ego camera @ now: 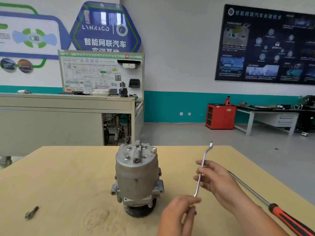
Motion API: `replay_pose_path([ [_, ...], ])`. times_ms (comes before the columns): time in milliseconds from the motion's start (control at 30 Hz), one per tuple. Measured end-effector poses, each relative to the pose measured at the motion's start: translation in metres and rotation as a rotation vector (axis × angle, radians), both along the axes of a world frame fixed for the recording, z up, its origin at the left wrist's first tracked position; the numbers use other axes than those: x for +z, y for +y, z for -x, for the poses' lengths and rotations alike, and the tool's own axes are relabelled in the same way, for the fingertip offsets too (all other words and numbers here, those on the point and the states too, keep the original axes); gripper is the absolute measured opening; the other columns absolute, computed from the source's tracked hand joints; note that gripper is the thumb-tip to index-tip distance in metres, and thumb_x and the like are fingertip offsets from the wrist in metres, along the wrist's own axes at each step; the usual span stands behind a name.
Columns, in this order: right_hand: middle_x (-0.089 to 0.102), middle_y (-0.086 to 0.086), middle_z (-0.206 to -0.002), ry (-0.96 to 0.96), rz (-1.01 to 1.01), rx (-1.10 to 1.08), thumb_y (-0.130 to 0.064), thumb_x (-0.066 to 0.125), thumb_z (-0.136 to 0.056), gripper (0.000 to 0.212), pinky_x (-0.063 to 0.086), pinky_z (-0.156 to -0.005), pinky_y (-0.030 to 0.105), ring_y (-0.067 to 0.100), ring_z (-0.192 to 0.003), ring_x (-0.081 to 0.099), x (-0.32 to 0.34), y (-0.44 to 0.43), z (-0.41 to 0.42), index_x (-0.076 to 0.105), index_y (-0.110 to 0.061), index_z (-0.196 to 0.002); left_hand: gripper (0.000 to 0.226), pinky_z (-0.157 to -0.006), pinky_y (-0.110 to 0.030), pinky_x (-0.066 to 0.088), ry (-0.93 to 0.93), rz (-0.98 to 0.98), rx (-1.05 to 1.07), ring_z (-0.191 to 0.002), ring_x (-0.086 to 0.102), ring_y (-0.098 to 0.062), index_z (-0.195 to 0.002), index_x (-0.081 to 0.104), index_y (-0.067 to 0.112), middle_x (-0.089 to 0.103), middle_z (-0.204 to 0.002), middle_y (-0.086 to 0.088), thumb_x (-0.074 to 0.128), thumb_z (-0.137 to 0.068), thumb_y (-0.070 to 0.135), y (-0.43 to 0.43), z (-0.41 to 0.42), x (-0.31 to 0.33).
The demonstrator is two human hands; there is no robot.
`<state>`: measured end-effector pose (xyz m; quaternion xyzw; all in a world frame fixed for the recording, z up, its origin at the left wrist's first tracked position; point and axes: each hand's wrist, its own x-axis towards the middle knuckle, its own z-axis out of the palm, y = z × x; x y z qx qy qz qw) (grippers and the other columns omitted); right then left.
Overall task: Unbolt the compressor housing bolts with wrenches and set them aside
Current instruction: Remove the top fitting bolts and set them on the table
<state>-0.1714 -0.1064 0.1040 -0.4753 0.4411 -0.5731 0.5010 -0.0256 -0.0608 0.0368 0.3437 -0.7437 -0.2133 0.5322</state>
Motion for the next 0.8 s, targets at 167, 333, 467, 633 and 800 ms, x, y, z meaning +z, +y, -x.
replay_pose_path([
  [167, 0.066, 0.002, -0.069, -0.233, 0.184, 0.156, 0.001, 0.039, -0.094, 0.02, 0.052, -0.049, 0.021, 0.026, -0.077, 0.072, 0.05, 0.031, -0.031, 0.057, -0.008, -0.093, 0.028, -0.065, -0.015, 0.051, 0.433, -0.007, -0.051, -0.069, 0.071, -0.015, -0.104, 0.071, 0.03, 0.075, -0.088, 0.002, 0.068, -0.077, 0.027, 0.015, -0.048, 0.045],
  [333, 0.06, -0.003, -0.071, -0.138, 0.26, 0.188, -0.024, 0.056, -0.076, 0.012, 0.04, -0.044, 0.018, 0.009, -0.068, 0.061, 0.075, 0.042, -0.053, 0.068, -0.022, -0.078, 0.028, -0.068, -0.014, 0.053, 0.451, 0.112, 0.014, -0.077, 0.071, -0.009, -0.089, 0.075, 0.028, 0.075, -0.088, 0.008, 0.068, -0.073, 0.006, 0.01, -0.09, 0.092],
  [467, 0.061, 0.003, -0.07, -0.083, 0.205, 0.433, -0.025, 0.054, -0.076, 0.019, 0.037, -0.042, 0.017, 0.009, -0.061, 0.057, 0.069, 0.042, -0.068, 0.073, -0.022, -0.078, 0.04, -0.079, -0.018, 0.054, 0.314, 0.095, -0.025, -0.087, 0.071, -0.01, -0.098, 0.069, 0.03, 0.074, -0.095, 0.013, 0.07, -0.08, -0.005, -0.002, -0.105, 0.108],
  [633, 0.071, 0.008, -0.086, 0.003, 0.227, 0.316, -0.021, 0.052, -0.085, 0.022, 0.045, -0.05, 0.017, 0.015, -0.078, 0.068, 0.059, 0.032, -0.074, 0.072, -0.022, -0.09, 0.043, -0.087, -0.021, 0.052, 0.173, 0.047, 0.077, -0.1, 0.064, -0.002, -0.114, 0.058, 0.036, 0.07, -0.105, 0.015, 0.072, -0.083, 0.01, -0.024, -0.121, 0.109],
  [800, 0.073, 0.001, -0.085, 0.071, 0.188, 0.045, -0.024, 0.048, -0.095, 0.027, 0.045, -0.06, 0.02, 0.009, -0.081, 0.066, 0.065, -0.003, -0.07, 0.073, -0.017, -0.086, 0.052, -0.104, -0.023, 0.033, -0.287, -0.024, 0.427, -0.126, 0.042, -0.009, -0.135, 0.047, 0.022, 0.049, -0.135, 0.006, 0.063, -0.088, 0.037, -0.058, -0.128, 0.108],
])
